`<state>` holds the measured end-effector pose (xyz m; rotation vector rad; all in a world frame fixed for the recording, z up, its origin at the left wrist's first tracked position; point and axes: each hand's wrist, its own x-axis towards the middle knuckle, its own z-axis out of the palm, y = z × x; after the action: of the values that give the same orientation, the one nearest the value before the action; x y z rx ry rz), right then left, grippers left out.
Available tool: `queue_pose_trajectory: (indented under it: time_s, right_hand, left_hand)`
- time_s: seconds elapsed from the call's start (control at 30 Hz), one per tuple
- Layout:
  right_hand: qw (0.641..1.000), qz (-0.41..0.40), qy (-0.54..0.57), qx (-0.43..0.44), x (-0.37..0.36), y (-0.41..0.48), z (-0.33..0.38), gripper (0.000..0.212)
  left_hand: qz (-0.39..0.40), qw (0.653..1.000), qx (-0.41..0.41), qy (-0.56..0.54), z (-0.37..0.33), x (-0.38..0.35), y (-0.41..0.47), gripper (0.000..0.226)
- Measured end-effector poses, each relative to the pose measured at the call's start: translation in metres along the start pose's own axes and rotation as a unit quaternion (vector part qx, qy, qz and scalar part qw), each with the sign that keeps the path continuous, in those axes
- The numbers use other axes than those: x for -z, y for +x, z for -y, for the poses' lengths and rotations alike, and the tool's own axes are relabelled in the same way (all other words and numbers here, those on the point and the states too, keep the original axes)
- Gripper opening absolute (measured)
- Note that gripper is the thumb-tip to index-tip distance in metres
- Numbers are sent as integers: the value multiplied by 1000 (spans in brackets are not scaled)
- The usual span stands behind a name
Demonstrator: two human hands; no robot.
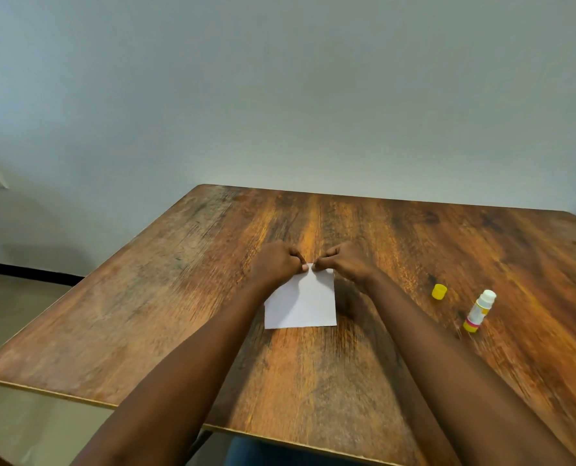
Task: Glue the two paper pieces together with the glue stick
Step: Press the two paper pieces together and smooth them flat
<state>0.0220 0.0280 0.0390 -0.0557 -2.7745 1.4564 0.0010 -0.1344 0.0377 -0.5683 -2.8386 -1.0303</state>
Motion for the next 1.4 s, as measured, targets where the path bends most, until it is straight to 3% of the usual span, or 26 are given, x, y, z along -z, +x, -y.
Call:
queue_pose_trajectory:
  time_s: [0.23, 0.4, 0.57, 0.83, 1.17, 1.4]
  right_hand:
    - [995, -10, 84, -44, 6, 0, -10, 19]
    - [992, -19, 112, -51, -2, -2, -9, 11]
    - [999, 16, 49, -18, 0, -2, -2, 9]
    - [997, 15, 78, 11, -2, -6, 6, 8]
    - [990, 32, 134, -34, -10, -15, -6, 6]
    - [992, 31, 106, -55, -11, -15, -5, 7]
  left_hand:
    - [8, 995, 37, -94, 13, 8, -4, 18]
    - [50, 997, 46, -41, 14, 8, 0, 24]
    - [74, 996, 11, -44, 4, 9, 2, 29]
    - [-14, 995, 39, -92, -7, -3, 3, 22]
    - [-83, 986, 88, -118, 1, 4, 2, 21]
    - [25, 986, 72, -148, 0, 12, -4, 28]
